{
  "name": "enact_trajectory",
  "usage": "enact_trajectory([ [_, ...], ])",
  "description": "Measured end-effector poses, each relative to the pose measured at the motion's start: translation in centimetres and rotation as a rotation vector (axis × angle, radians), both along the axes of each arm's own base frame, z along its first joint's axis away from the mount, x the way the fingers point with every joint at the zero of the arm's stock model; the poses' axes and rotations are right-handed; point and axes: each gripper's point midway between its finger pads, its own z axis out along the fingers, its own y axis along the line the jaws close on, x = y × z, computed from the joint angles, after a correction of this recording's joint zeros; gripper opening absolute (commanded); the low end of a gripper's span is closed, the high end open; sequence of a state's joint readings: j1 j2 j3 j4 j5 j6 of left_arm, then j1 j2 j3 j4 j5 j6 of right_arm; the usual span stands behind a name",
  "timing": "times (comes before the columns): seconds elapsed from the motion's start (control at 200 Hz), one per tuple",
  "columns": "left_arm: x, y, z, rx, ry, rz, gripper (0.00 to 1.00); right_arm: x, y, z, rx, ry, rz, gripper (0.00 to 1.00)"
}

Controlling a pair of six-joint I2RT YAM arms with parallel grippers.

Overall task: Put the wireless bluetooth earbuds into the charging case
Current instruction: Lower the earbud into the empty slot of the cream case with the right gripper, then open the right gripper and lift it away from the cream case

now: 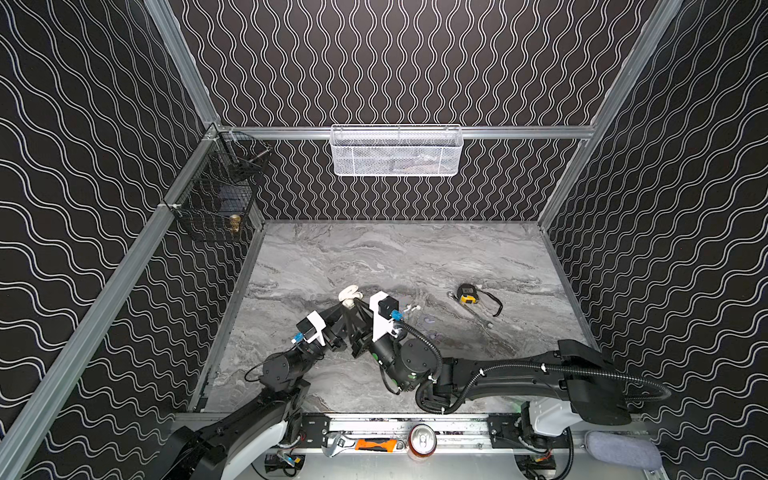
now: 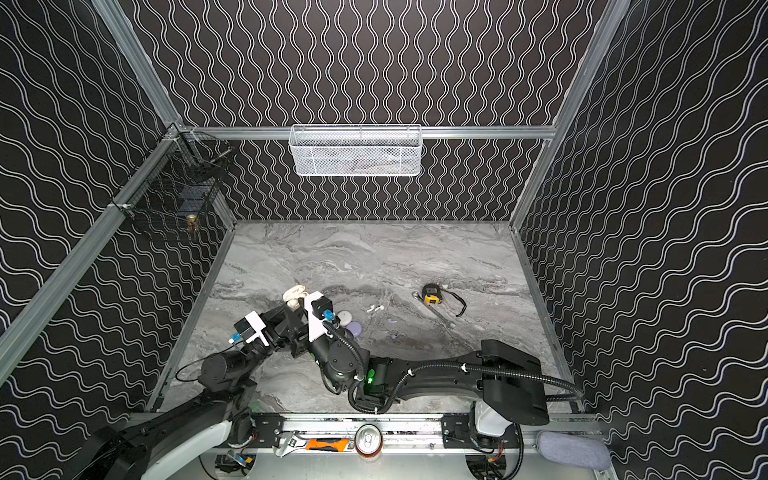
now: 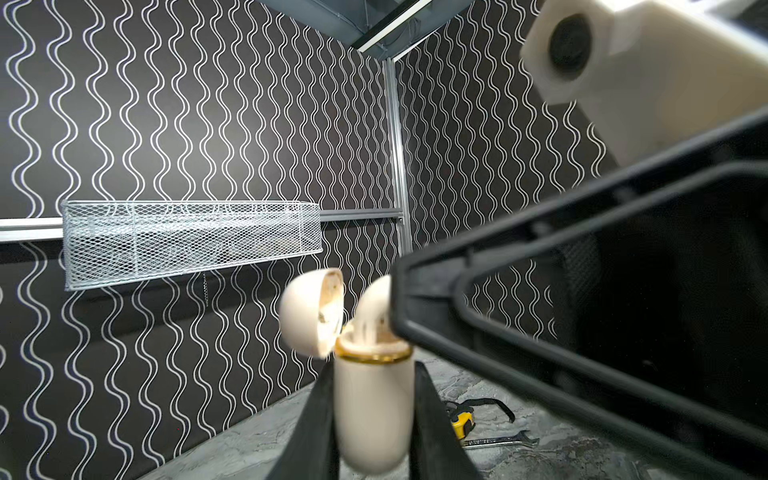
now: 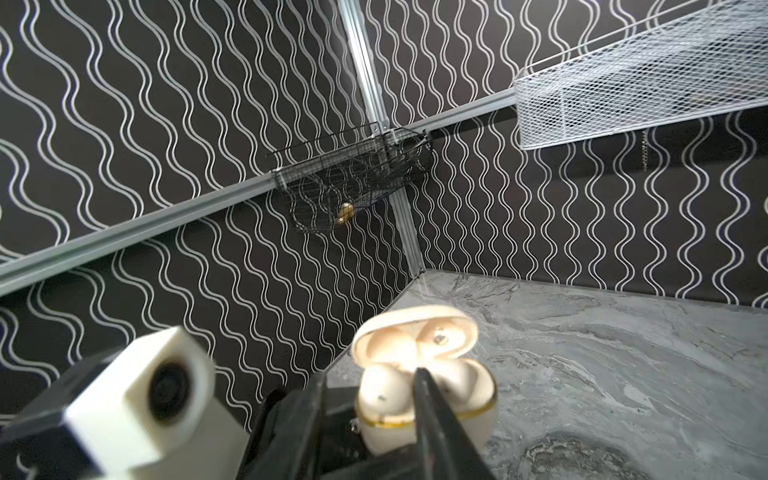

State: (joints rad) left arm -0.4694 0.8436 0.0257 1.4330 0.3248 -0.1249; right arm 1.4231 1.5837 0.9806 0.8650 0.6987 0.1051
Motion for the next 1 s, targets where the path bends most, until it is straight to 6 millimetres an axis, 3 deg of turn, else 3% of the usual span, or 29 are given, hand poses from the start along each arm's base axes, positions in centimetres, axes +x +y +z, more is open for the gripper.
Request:
enact_trajectory([
  [0.175, 0.1, -0.1, 0.2, -0.002, -0.004, -0.001, 0.00, -0.3, -1.5, 1.3, -0.014, 0.000, 0.005, 0.42],
  [0.43, 0.5, -0.9, 0.0, 0.023, 0.006, -0.030, 0.00, -0.4, -7.1, 6.2, 0.015, -0.004, -0.042, 0.34],
  [0.576, 0.7, -1.7, -0.6, 0.049, 0.017, -0.063, 0.00, 0.0, -7.2, 8.0, -0.025, 0.001, -0.043, 0.27],
  [0.656, 0.6, -2.1, -0.6, 0.060, 0.010, -0.086, 0.00, -0.1, -6.1, 7.3, -0.074, 0.006, -0.019, 0.22],
  [0.796, 0.4, -2.6, -0.6, 0.073, 0.002, -0.116, 0.00, 0.0, -3.7, 4.0, -0.188, 0.035, 0.024, 0.18],
  [1.001, 0.0, -2.8, -0.5, 0.080, -0.010, -0.135, 0.00, 1.6, -2.8, 0.9, -0.256, 0.082, 0.017, 0.15],
])
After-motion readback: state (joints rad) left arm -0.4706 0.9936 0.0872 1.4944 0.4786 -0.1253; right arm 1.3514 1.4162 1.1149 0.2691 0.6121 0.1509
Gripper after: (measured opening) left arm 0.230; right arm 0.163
